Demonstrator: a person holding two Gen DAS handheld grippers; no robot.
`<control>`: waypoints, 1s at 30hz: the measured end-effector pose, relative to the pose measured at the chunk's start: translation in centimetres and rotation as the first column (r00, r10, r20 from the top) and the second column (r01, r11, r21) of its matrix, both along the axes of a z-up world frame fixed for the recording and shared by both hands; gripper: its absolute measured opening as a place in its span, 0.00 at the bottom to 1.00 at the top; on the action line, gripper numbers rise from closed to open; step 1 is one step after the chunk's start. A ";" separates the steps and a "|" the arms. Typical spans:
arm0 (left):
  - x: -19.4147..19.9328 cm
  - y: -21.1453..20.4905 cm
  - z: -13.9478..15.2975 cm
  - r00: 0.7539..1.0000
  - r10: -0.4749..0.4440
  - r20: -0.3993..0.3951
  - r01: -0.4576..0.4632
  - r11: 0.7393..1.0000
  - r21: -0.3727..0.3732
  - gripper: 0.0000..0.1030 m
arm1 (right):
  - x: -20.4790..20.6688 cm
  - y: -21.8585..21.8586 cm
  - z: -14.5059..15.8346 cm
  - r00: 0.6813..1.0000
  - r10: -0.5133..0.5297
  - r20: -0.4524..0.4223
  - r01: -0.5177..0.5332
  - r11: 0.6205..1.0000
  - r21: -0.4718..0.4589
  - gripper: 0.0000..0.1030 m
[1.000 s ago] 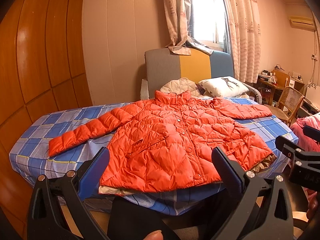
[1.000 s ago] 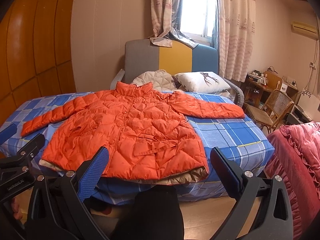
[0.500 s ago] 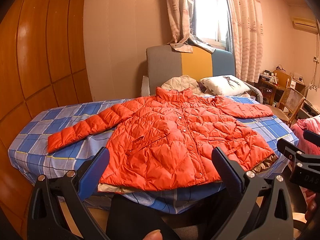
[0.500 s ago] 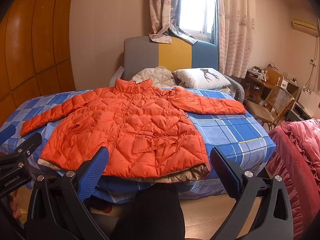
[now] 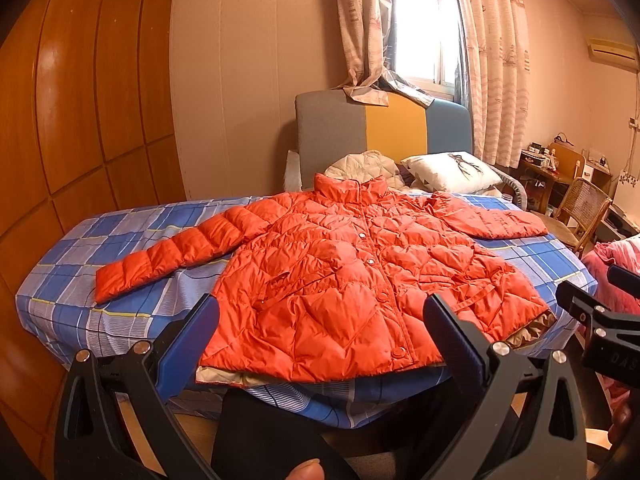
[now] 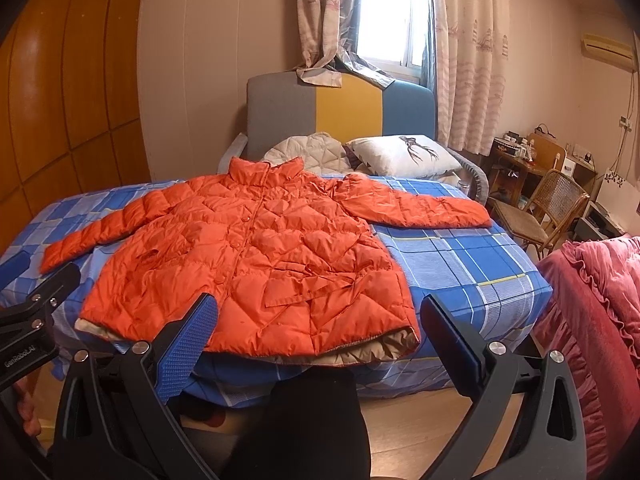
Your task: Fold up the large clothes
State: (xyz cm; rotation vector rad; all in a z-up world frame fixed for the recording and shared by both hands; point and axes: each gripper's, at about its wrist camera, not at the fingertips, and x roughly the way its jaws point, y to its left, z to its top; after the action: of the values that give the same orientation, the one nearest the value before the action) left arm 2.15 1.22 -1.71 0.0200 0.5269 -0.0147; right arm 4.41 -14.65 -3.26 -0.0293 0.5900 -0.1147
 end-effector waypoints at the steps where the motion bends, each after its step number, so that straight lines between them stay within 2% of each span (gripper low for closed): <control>1: 0.0 0.1 0.0 1.000 0.001 -0.002 -0.001 1.000 -0.002 0.98 | 0.1 0.0 -0.1 1.000 0.000 -0.005 0.000 1.000 0.002 0.97; 9: 1.5 0.9 -1.1 0.999 0.000 -0.051 -0.002 0.999 -0.041 0.98 | 1.7 -0.7 -1.8 0.998 0.021 -0.064 -0.018 0.999 0.042 0.97; 13: 2.9 1.9 -2.1 0.998 -0.035 -0.043 0.033 0.998 -0.061 0.98 | 4.3 -2.2 -2.5 0.990 0.076 -0.118 -0.057 0.986 0.154 0.97; 15: 4.5 2.7 -2.8 0.997 -0.044 -0.064 0.039 0.997 -0.068 0.98 | 5.8 -3.2 -2.5 0.989 0.084 -0.122 -0.058 0.977 0.206 0.97; 20: 8.5 4.3 -4.6 0.989 -0.087 -0.116 0.073 0.990 -0.122 0.98 | 11.4 -7.3 -3.5 0.988 -0.002 -0.155 0.045 0.961 0.273 0.97; 25: 12.7 5.8 -6.5 0.986 -0.072 -0.153 0.049 0.988 -0.147 0.98 | 17.3 -13.2 -5.9 0.971 -0.106 -0.213 0.182 0.908 0.378 0.97; 28: 15.2 6.6 -7.6 0.978 -0.016 -0.210 -0.006 0.995 -0.104 0.98 | 21.4 -18.7 -8.1 0.944 -0.191 -0.268 0.301 0.831 0.468 0.96; 30: 16.1 7.1 -8.2 0.974 -0.013 -0.228 -0.011 0.994 -0.107 0.98 | 23.1 -21.4 -9.2 0.924 -0.245 -0.293 0.364 0.799 0.479 0.90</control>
State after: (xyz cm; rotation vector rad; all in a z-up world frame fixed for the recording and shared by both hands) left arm 18.27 8.37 -9.90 -0.0878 0.7555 -0.0467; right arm 27.52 -36.01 -12.43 0.6030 0.8291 -0.2655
